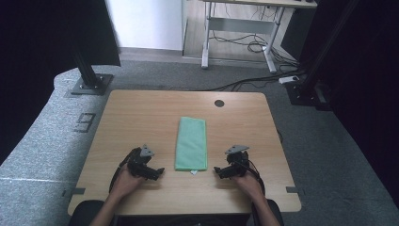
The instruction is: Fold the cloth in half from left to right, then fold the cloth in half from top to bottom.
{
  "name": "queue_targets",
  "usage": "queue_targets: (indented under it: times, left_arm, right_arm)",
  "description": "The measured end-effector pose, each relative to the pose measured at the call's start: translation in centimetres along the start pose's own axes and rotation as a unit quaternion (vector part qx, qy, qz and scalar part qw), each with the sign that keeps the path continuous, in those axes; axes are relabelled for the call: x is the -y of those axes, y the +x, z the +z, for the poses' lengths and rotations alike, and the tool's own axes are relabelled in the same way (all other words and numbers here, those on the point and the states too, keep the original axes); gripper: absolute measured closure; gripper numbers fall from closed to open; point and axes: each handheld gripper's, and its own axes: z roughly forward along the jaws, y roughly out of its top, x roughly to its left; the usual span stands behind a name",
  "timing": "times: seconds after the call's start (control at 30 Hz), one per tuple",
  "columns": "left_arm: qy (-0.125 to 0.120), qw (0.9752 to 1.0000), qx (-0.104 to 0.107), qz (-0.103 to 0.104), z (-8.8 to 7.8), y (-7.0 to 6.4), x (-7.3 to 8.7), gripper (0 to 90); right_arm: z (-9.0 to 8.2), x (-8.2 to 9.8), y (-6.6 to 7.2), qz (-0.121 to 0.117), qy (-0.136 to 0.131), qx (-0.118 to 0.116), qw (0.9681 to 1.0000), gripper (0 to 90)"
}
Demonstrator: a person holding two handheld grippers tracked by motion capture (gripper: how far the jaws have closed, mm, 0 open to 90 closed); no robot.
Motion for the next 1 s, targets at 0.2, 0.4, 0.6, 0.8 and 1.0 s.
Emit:
queue_targets:
  times: [0.2,0.4,0.6,0.8,1.0]
  left_arm:
    - [-0.003,1.0,0.009,-0.001,0.08,0.25,0.11,0.0]
    - [-0.003,0.9999,0.01,0.0,0.09,0.27,0.1,0.0]
    - [-0.003,1.0,0.009,-0.001,0.12,0.3,0.08,0.0]
    - [-0.003,1.0,0.009,-0.001,0.12,0.31,0.08,0.0]
    - [-0.003,1.0,0.009,-0.001,0.12,0.32,0.07,0.0]
  right_arm:
    - [0.16,0.4,-0.31,0.0,-0.012,-0.002,0.9999,0.0]
    - [0.23,0.64,-0.36,-0.003,-0.024,-0.005,0.9997,0.0]
    - [0.24,0.64,-0.36,-0.003,-0.024,-0.005,0.9997,0.0]
    - [0.23,0.64,-0.36,-0.003,-0.024,-0.005,0.9997,0.0]
    - [0.19,0.43,-0.39,0.002,-0.016,-0.002,0.9999,0.0]
